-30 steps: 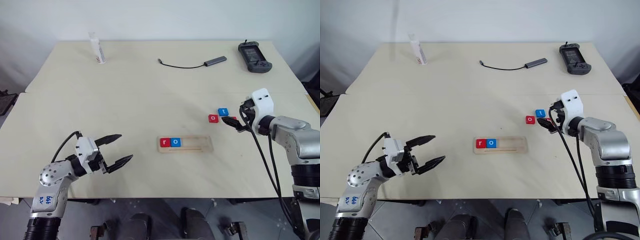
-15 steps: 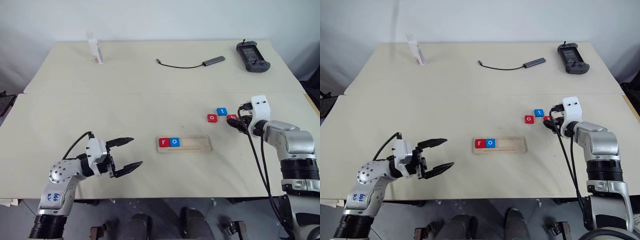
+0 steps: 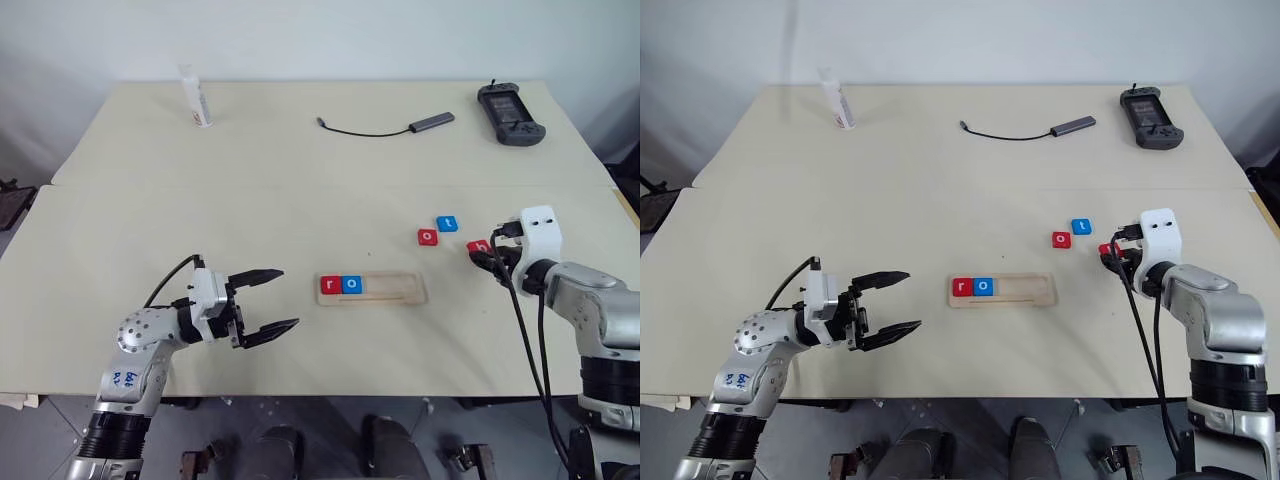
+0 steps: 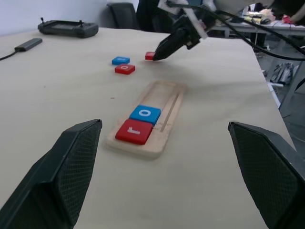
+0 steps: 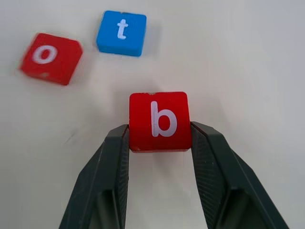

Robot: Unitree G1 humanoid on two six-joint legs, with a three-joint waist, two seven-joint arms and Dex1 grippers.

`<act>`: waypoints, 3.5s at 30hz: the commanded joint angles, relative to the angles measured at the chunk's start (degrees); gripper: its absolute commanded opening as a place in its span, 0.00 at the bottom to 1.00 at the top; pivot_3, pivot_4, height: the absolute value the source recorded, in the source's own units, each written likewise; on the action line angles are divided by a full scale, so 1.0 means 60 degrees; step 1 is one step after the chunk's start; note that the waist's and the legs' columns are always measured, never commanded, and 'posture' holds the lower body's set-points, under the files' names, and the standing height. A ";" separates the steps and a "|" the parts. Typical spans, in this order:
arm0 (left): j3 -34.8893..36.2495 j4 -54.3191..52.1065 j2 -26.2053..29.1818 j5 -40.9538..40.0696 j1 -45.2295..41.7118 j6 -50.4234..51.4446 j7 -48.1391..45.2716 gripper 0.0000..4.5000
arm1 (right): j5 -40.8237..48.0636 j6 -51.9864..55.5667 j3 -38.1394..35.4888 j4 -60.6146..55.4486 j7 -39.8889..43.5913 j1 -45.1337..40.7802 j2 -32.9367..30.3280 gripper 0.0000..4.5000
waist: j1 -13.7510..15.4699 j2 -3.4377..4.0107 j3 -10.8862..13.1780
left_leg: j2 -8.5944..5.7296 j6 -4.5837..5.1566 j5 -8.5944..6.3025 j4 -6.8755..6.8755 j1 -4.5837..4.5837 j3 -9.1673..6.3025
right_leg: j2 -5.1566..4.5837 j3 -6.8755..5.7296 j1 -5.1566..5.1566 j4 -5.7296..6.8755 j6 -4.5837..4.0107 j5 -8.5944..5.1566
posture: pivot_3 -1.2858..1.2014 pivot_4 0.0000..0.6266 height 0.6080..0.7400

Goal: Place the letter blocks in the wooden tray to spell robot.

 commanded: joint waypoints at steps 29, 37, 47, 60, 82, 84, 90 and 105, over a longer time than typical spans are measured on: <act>-0.0355 -0.0126 0.0151 -0.0093 -0.0469 -0.0156 -0.0891 1.00 | -0.0458 -0.6834 0.1911 0.2384 0.7448 0.0628 -0.3864 0.99 | -0.0159 -0.0011 0.0007 | 0.0001 0.0015 -0.0007 -0.0001 0.0021 0.0040 | 0.0012 0.0025 0.0013 -0.0019 0.0017 0.0008 | 0.52 0.24 1.00; -0.0127 -0.1260 0.0382 -0.0206 -0.0024 0.0486 -0.0291 1.00 | -0.1944 -0.8794 0.4005 0.6389 0.8843 -0.1938 -0.3118 0.99 | -0.0095 -0.0010 0.0008 | -0.0003 0.0012 -0.0005 0.0004 0.0012 0.0022 | -0.0004 0.0016 0.0008 -0.0052 0.0017 0.0008 | 0.52 0.24 1.00; 0.0231 -0.1983 0.0537 -0.0176 0.0387 0.0747 0.0441 1.00 | -0.2298 -0.9045 0.4404 0.7225 0.9570 -0.2652 -0.2826 0.41 | -0.0085 -0.0006 0.0008 | 0.0001 0.0003 -0.0007 0.0009 0.0013 0.0011 | -0.0002 0.0007 0.0013 -0.0059 0.0016 0.0007 | 0.52 0.24 1.00; 0.0201 -0.2023 0.0507 -0.0074 0.0472 0.0673 0.0793 1.00 | -0.1773 -0.5868 0.5435 0.3760 0.9591 -0.4183 -0.1256 0.33 | -0.0085 0.0018 0.0022 | 0.0007 -0.0010 -0.0011 0.0009 0.0009 0.0005 | 0.0002 0.0009 0.0001 -0.0051 0.0014 0.0007 | 0.52 0.24 1.00; 0.0161 -0.2615 0.0569 -0.0095 0.0977 0.0831 0.1279 1.00 | -0.1503 -0.5234 0.5356 0.3036 0.9123 -0.3827 -0.0899 1.00 | -0.0067 0.0018 0.0023 | -0.0006 -0.0002 -0.0016 0.0006 -0.0004 -0.0007 | -0.0001 0.0000 -0.0002 -0.0029 0.0014 0.0007 | 0.52 0.24 1.00; 0.0135 -0.2559 0.0559 -0.0081 0.0966 0.0803 0.1258 1.00 | -0.1458 -0.5235 0.5177 0.2943 0.9047 -0.3595 -0.1139 1.00 | -0.0039 0.0018 0.0022 | -0.0009 -0.0002 -0.0016 0.0006 -0.0004 -0.0010 | -0.0004 -0.0002 0.0000 -0.0032 0.0014 0.0007 | 0.52 0.24 1.00; 0.0066 -0.2379 0.0535 -0.0068 0.0750 0.0811 0.1210 1.00 | -0.1834 -0.5360 0.5138 0.2837 0.8511 -0.2879 -0.1574 0.62 | -0.0071 0.0017 0.0022 | -0.0007 0.0000 -0.0017 0.0004 -0.0004 -0.0006 | -0.0003 0.0000 0.0001 -0.0035 0.0014 0.0007 | 0.52 0.24 1.00; 0.0088 -0.2204 0.0485 -0.0017 0.0769 0.0655 0.1156 1.00 | -0.1826 -0.4657 0.5660 0.2442 0.7773 -0.3045 -0.0885 0.00 | -0.0089 0.0017 0.0022 | -0.0006 -0.0003 -0.0017 0.0006 -0.0002 -0.0002 | -0.0002 0.0005 -0.0002 -0.0033 0.0014 0.0007 | 0.52 0.24 1.00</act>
